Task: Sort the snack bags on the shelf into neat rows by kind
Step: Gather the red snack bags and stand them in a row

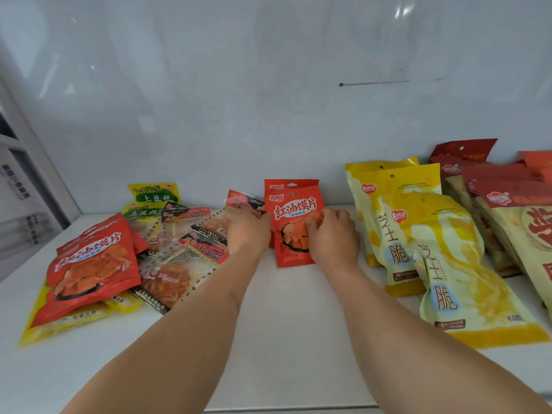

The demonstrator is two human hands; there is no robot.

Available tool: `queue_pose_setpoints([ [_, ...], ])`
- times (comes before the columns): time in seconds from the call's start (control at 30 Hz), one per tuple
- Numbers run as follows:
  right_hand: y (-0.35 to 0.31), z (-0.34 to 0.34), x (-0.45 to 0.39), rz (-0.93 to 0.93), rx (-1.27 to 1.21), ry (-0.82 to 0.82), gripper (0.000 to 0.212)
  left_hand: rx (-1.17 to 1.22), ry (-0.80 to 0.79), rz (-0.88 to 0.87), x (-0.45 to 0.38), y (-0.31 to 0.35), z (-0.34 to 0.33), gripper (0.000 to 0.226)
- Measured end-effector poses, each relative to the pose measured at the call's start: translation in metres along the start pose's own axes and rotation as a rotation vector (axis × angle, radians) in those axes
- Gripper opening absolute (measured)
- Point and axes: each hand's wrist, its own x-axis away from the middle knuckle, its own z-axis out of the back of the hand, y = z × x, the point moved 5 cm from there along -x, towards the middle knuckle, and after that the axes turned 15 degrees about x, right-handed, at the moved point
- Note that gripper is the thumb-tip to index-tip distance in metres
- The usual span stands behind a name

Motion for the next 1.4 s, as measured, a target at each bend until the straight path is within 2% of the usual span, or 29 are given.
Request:
queue_pose_setpoints([
  [0.1,-0.019,0.012,0.008,0.093,0.042,0.153,0.031,-0.274,0.008,-0.139,0.004,0.005,0.025,0.032],
  [0.27,-0.075,0.024,0.023,0.295,0.125,0.235,0.022,-0.672,-0.008,-0.394,0.013,0.007,0.07,0.024],
  [0.33,-0.099,0.028,0.036,0.348,0.156,0.25,0.017,-0.741,-0.013,-0.461,0.016,0.002,0.093,0.021],
  [0.47,-0.149,0.028,0.062,0.41,0.172,0.181,0.022,-0.798,0.009,-0.584,0.021,-0.009,0.142,0.023],
  [0.57,-0.188,0.028,0.081,0.421,0.173,0.145,0.023,-0.764,0.025,-0.593,0.022,-0.016,0.186,0.024],
  [0.67,-0.224,0.029,0.098,0.427,0.093,0.099,0.025,-0.704,0.07,-0.538,0.017,-0.028,0.232,0.027],
  [0.77,-0.259,0.03,0.109,0.449,0.023,0.008,0.03,-0.605,0.124,-0.374,0.007,-0.049,0.272,0.038],
  [0.9,-0.296,0.026,0.114,0.454,-0.112,-0.196,0.038,-0.595,0.071,0.007,-0.001,-0.093,0.301,0.092],
  [1.0,-0.316,0.019,0.112,0.41,-0.14,-0.341,0.05,-0.574,0.034,0.146,0.0,-0.117,0.31,0.115],
  [1.13,-0.335,0.015,0.109,0.348,-0.144,-0.473,0.057,-0.567,0.06,0.125,-0.006,-0.126,0.324,0.114],
  [1.3,-0.343,0.004,0.103,0.193,-0.297,-0.591,0.066,-0.613,0.068,0.112,-0.012,-0.13,0.336,0.104],
  [1.4,-0.346,-0.004,0.103,0.099,-0.439,-0.671,0.063,-0.681,0.073,0.105,-0.011,-0.129,0.34,0.104],
])
